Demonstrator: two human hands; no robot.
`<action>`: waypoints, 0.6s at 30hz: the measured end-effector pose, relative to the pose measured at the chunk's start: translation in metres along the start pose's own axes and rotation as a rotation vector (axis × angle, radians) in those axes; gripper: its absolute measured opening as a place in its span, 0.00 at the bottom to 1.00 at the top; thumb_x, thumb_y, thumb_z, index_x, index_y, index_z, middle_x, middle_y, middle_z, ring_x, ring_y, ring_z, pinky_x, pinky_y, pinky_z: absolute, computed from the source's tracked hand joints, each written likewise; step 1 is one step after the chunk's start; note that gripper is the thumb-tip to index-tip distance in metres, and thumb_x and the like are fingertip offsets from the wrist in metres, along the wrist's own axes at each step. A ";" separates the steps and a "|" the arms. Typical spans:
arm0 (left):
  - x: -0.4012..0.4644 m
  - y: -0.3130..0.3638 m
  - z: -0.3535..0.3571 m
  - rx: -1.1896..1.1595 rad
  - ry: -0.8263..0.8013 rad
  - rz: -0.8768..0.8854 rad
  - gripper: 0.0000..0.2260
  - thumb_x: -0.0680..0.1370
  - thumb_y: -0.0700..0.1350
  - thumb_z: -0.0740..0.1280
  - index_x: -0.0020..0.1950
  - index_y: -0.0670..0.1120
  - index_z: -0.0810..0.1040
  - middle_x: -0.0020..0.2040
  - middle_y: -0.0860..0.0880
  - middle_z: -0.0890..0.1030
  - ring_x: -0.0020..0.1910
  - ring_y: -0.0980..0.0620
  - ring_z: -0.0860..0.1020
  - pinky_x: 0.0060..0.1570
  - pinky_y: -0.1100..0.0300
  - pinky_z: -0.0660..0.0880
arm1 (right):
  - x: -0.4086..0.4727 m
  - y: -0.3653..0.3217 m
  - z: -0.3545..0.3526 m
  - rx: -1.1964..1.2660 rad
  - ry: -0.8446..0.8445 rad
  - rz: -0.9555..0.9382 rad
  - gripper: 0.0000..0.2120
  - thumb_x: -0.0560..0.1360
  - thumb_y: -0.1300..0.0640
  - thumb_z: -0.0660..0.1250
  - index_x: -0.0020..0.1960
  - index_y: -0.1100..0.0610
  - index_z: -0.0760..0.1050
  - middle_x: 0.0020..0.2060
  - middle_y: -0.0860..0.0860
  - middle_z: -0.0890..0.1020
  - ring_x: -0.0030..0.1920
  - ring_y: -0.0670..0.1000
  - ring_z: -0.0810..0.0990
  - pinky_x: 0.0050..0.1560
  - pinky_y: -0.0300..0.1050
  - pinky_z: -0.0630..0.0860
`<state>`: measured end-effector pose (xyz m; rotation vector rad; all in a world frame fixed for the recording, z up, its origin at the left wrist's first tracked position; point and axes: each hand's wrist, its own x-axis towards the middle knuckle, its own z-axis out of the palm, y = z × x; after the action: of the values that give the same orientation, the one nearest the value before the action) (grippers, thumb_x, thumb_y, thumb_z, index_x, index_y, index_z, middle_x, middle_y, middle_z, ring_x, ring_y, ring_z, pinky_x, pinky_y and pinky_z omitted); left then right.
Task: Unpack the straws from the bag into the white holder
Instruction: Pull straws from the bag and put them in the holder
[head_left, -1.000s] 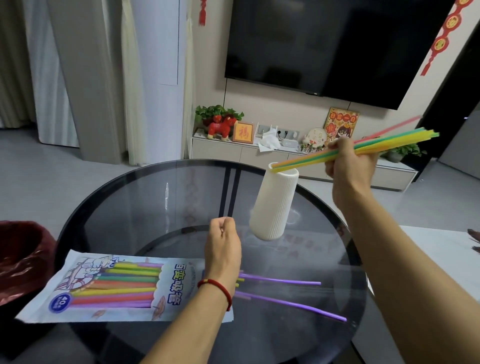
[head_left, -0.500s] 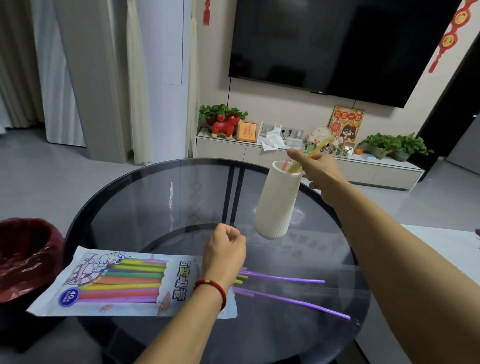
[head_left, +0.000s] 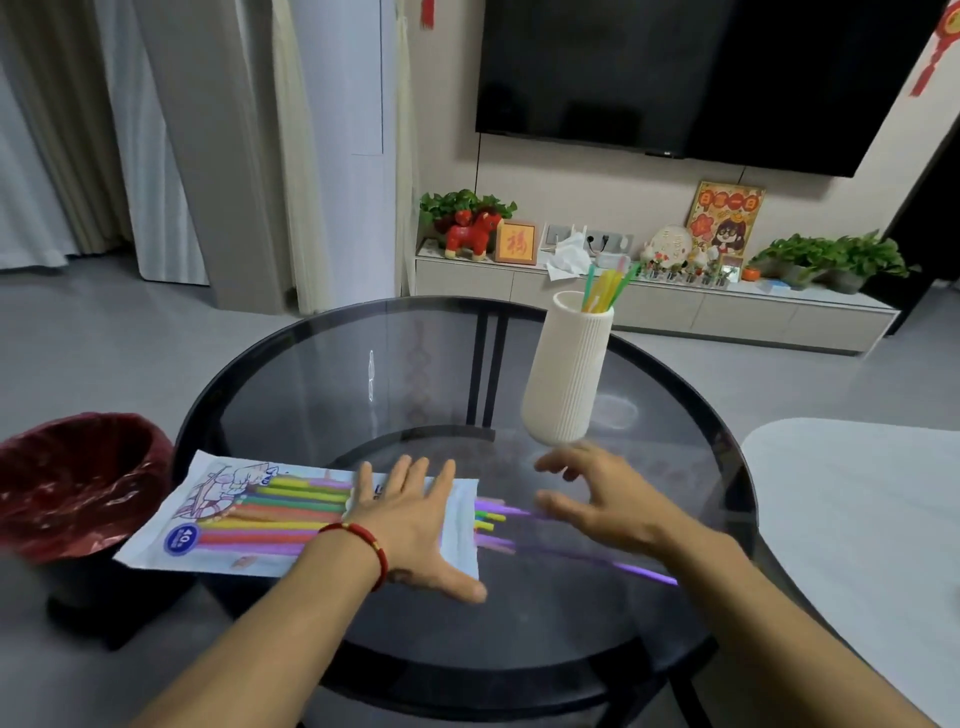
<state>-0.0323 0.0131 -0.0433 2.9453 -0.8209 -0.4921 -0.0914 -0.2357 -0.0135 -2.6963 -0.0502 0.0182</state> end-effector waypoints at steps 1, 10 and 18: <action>-0.001 -0.003 0.000 0.021 -0.029 0.000 0.66 0.54 0.80 0.64 0.78 0.54 0.32 0.81 0.48 0.39 0.78 0.47 0.36 0.71 0.32 0.35 | -0.002 -0.003 0.011 -0.092 -0.137 0.001 0.31 0.77 0.36 0.69 0.75 0.49 0.70 0.72 0.50 0.73 0.69 0.51 0.74 0.70 0.51 0.71; -0.005 -0.007 0.004 0.078 -0.026 0.107 0.67 0.52 0.80 0.65 0.77 0.55 0.31 0.79 0.52 0.49 0.78 0.49 0.43 0.68 0.28 0.34 | -0.007 0.001 0.006 -0.316 -0.296 -0.009 0.18 0.75 0.43 0.75 0.60 0.51 0.78 0.57 0.50 0.74 0.58 0.52 0.74 0.59 0.46 0.74; -0.006 0.005 -0.001 0.037 0.080 0.134 0.64 0.56 0.76 0.67 0.79 0.51 0.37 0.74 0.52 0.60 0.75 0.49 0.56 0.72 0.30 0.43 | -0.006 -0.020 0.016 -0.336 -0.010 -0.148 0.08 0.80 0.47 0.69 0.53 0.52 0.77 0.50 0.49 0.82 0.49 0.56 0.79 0.47 0.51 0.77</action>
<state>-0.0397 0.0119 -0.0397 2.8954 -1.0186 -0.3525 -0.0987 -0.2111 -0.0198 -3.0199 -0.2784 -0.0243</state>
